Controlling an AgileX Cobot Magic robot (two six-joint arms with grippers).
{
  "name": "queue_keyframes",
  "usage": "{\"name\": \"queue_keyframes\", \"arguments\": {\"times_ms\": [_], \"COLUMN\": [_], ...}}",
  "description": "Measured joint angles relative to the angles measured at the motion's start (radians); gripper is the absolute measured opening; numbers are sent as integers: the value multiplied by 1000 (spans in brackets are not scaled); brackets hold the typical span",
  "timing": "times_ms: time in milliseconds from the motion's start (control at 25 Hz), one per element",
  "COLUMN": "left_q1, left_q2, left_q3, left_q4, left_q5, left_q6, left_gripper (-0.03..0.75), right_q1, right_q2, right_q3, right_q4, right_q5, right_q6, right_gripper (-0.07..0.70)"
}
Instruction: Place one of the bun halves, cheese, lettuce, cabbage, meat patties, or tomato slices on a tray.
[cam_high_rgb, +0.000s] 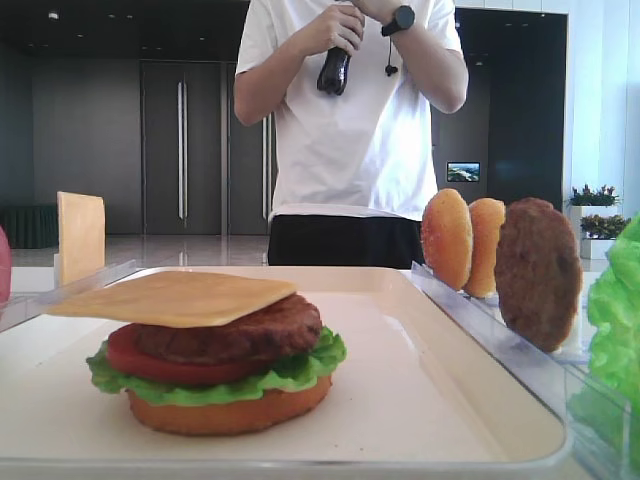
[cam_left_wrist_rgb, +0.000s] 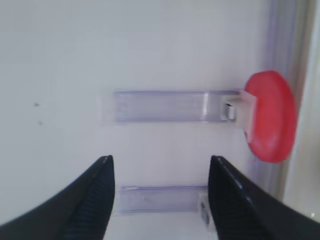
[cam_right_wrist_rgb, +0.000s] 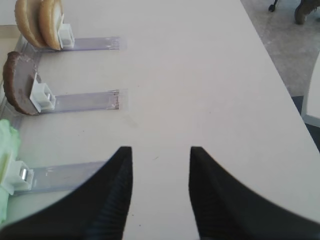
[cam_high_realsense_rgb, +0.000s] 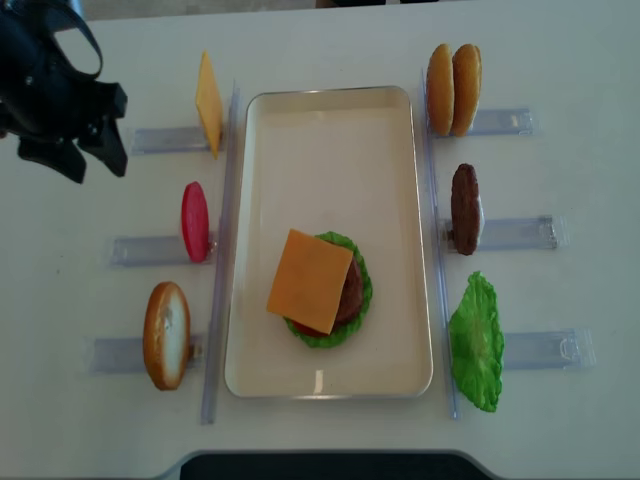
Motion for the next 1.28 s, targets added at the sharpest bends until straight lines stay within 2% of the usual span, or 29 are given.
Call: {"name": "queue_keyframes", "arguments": {"times_ms": [160,480,720,1160,1280], "left_q1": [69,77,77,77,77], "left_q2": [-28,-96,-235,-651,-771], "left_q3": [0,20,134,328,408], "left_q4": [32,36,28,-24,-33], "left_q5": [0,2,4,16,-3], "left_q6": [1,30,35,88,94], "left_gripper": [453,453,453,453,453], "right_q1": [0,0,0,0,0], "right_q2": [0,0,0,0,0], "right_q3": [0,0,0,0,0], "right_q4": [0,6,6,0,0], "right_q5": [0,0,0,0,0], "right_q6": [0,0,0,0,0], "right_gripper": [293,293,293,293,293]}}
